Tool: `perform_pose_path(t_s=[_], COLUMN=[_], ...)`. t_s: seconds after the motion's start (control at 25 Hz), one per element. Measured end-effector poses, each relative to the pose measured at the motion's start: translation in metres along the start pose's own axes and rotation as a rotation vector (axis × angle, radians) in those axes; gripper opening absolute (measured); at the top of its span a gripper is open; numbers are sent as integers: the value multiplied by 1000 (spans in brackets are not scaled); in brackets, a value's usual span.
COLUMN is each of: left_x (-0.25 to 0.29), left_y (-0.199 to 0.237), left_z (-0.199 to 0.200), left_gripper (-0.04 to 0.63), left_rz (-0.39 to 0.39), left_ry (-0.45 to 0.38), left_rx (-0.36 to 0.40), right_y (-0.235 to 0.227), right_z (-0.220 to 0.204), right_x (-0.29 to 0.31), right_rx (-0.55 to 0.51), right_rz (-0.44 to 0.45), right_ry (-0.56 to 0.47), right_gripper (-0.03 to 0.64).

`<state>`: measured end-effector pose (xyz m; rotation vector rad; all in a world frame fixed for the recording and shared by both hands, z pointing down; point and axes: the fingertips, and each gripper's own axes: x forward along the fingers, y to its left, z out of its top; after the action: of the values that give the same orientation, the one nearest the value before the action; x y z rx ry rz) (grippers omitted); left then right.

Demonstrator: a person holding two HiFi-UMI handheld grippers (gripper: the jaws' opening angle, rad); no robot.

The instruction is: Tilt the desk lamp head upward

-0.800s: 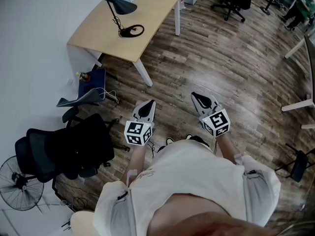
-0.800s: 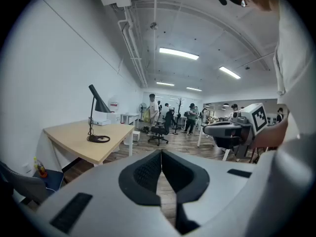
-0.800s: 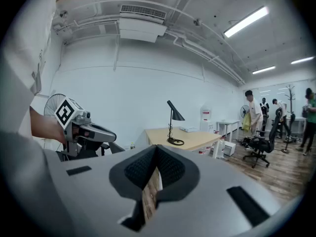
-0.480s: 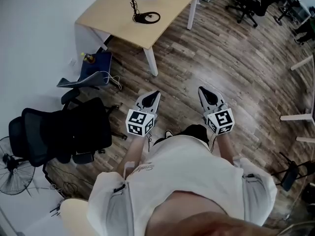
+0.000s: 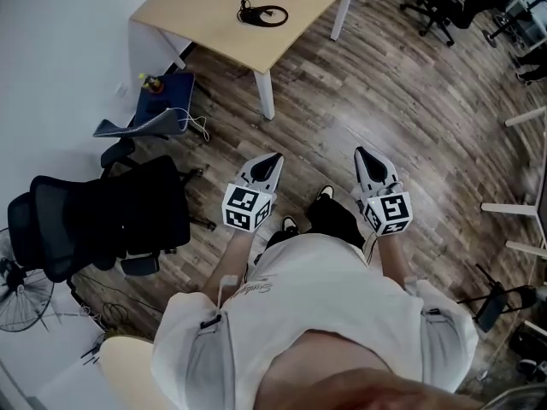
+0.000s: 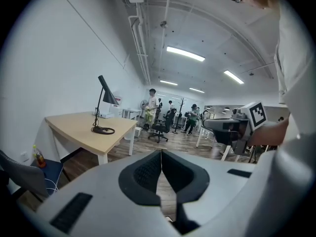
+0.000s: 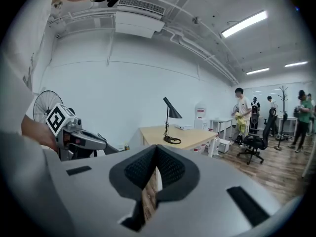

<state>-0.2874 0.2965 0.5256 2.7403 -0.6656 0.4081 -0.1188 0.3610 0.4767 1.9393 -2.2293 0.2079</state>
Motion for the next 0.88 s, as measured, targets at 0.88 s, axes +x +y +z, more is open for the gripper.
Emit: perform_pose_path(t_s=[0.88], left_x=[228], left_y=[39], left_z=[127], left_gripper=[15], left_rz=[64], left_ry=[-48], left_rx=[2], right_y=[-203], right_z=[33], right_x=[170], right_rx=[-23], right_rz=[149], right_ry=[-85], right_gripper=[-5])
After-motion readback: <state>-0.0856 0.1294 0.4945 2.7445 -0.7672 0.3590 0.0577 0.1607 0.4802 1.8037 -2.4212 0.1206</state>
